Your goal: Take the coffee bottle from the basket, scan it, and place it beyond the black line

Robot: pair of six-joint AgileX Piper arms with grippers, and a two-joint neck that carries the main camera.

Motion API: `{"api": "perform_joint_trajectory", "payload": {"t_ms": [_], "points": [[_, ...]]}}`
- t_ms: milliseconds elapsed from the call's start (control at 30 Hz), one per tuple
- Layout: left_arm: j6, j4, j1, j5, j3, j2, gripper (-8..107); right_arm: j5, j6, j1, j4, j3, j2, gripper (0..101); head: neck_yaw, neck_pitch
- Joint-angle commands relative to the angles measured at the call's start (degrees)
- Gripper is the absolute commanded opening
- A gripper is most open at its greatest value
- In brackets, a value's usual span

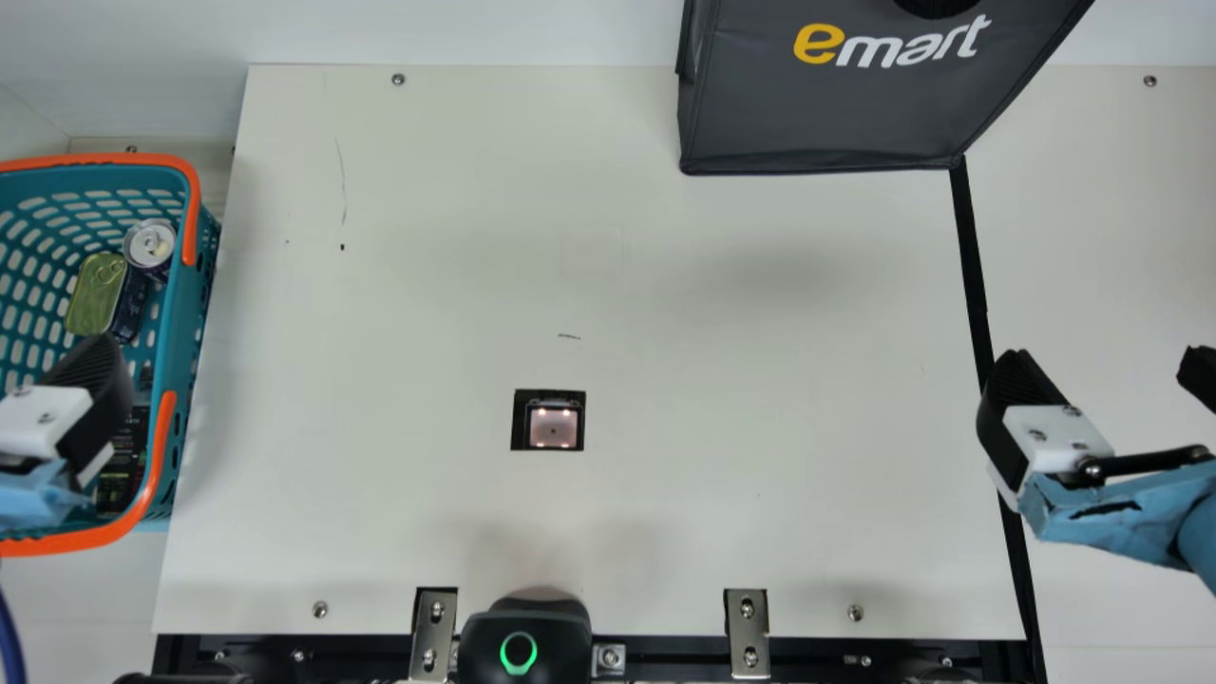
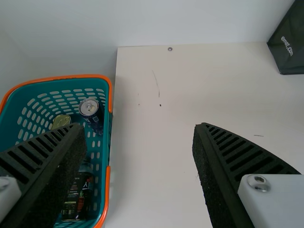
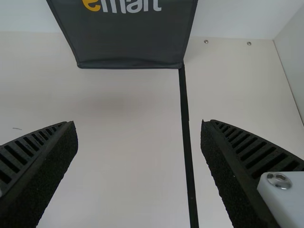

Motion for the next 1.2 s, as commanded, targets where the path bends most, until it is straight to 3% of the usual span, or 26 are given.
{"api": "perform_joint_trajectory", "payload": {"t_ms": [0,467,1167], "points": [[0.00,0.00,0.00,0.00,0.00,0.00,90,0.00,0.00,0.00,0.00,0.00,0.00,91,1.42,-1.57],[0.00,0.00,0.00,0.00,0.00,0.00,90,0.00,0.00,0.00,0.00,0.00,0.00,91,20.09,-1.57],[0.00,0.00,0.00,0.00,0.00,0.00,90,-0.14,0.00,0.00,0.00,0.00,0.00,91,20.09,-1.57]]}}
